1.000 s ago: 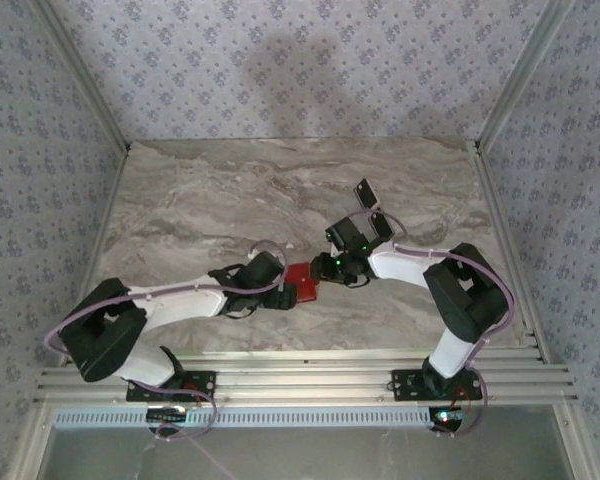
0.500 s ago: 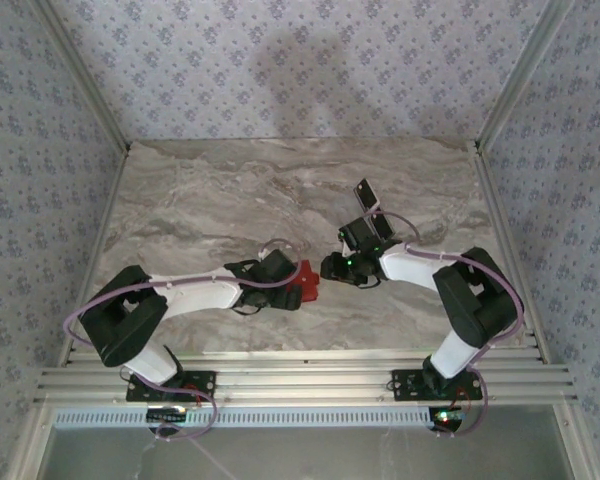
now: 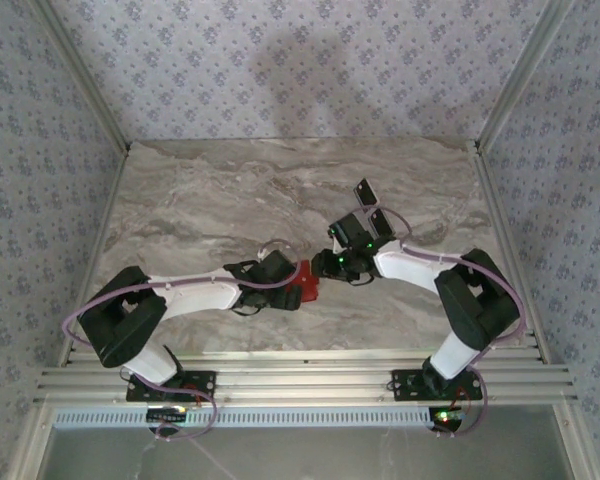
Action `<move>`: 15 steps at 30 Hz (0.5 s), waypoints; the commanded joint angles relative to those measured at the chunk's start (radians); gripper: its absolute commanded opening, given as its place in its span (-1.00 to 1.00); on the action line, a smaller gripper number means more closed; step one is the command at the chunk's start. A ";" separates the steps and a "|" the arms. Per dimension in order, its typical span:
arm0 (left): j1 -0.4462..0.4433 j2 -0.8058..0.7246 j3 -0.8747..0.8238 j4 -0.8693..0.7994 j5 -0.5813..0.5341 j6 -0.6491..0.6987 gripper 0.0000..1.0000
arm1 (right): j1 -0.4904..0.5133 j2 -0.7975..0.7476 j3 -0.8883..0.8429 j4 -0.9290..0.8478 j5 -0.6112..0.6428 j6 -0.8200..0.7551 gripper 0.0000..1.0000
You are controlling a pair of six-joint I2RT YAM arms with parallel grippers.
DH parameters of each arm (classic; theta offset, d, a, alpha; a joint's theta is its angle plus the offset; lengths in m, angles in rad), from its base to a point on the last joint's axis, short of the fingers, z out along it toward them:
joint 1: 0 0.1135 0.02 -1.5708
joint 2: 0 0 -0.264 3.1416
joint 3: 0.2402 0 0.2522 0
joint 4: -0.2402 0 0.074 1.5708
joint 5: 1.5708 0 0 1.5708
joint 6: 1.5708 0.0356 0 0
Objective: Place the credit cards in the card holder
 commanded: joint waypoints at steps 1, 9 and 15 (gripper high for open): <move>-0.007 0.021 -0.040 -0.024 0.004 -0.016 1.00 | 0.006 0.062 0.032 -0.031 0.021 -0.019 -0.03; -0.006 0.021 -0.031 -0.107 -0.039 -0.051 1.00 | -0.018 0.092 -0.034 -0.028 0.050 0.010 -0.07; -0.004 0.027 -0.059 -0.119 -0.040 -0.078 1.00 | -0.053 0.069 -0.074 -0.067 0.077 0.004 -0.08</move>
